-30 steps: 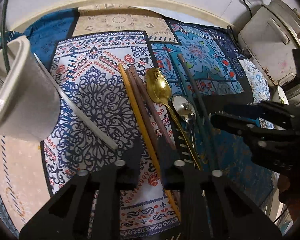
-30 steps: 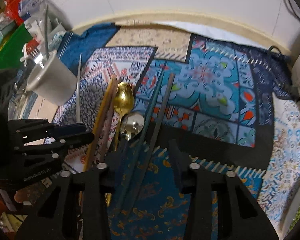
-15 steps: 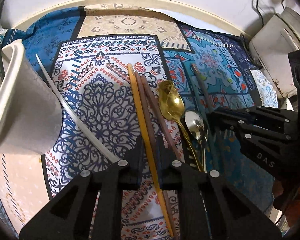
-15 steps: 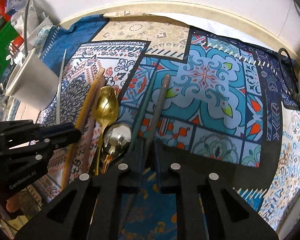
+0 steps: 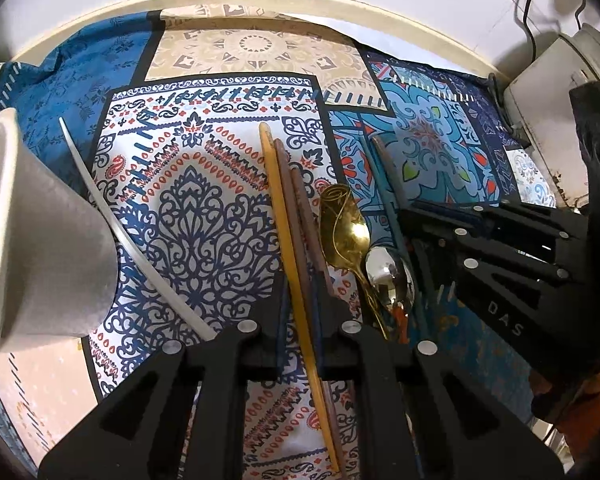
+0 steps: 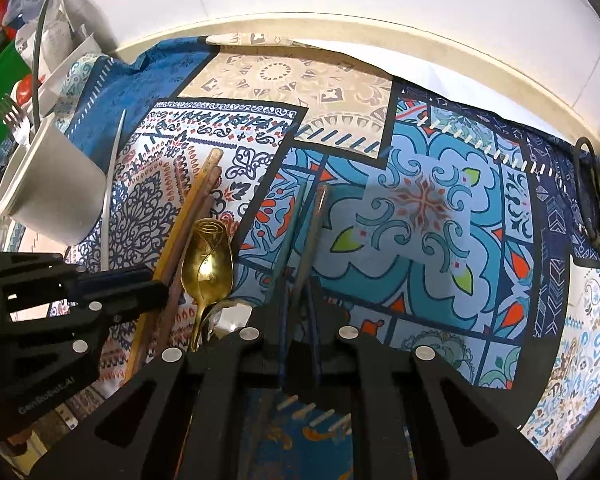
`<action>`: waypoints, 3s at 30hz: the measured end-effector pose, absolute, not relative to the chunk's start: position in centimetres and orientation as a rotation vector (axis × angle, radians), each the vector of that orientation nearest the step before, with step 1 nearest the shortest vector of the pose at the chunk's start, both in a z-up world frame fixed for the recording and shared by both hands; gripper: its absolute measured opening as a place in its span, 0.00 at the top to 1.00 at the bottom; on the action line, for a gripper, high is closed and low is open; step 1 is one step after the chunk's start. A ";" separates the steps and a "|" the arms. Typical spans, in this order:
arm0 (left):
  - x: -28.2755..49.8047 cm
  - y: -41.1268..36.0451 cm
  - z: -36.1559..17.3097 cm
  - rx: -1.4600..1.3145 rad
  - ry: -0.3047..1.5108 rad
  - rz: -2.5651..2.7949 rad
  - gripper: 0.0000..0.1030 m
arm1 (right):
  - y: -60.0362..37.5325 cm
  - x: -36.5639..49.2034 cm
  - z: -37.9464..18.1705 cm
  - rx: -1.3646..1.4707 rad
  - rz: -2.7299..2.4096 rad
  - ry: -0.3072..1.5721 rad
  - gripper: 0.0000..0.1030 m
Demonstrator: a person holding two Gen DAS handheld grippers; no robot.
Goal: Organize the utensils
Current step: 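Grasp a thin dark chopstick with the right tool and lift it, then grasp a silver spoon from the pile with the left tool while the right tool holds the chopstick up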
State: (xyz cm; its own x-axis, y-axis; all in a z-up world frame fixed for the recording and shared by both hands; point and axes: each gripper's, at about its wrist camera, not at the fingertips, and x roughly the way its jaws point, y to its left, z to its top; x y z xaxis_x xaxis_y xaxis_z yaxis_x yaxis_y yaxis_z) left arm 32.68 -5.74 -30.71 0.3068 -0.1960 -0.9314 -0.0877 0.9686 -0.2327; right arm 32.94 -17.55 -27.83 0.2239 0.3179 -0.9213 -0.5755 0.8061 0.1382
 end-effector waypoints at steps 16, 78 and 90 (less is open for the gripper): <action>29.3 -5.1 -29.6 -0.248 1.277 -0.137 0.99 | -21.2 31.7 -26.8 -0.152 0.629 1.206 0.94; 28.8 -5.9 -23.0 -0.187 1.115 -0.063 1.00 | -21.8 28.2 -20.1 -0.087 0.651 1.001 0.95; 27.3 -5.9 -22.2 -0.172 1.125 -0.104 1.00 | -21.7 27.0 -18.0 -0.083 0.651 0.940 0.95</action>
State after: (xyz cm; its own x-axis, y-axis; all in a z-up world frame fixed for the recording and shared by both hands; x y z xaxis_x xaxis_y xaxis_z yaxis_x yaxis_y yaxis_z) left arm 27.26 -5.91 -22.20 0.4279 -0.1698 -0.8877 -0.0039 0.9818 -0.1897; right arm 26.99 -21.70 -18.02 0.4144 0.4828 -0.7715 -0.5524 0.8071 0.2083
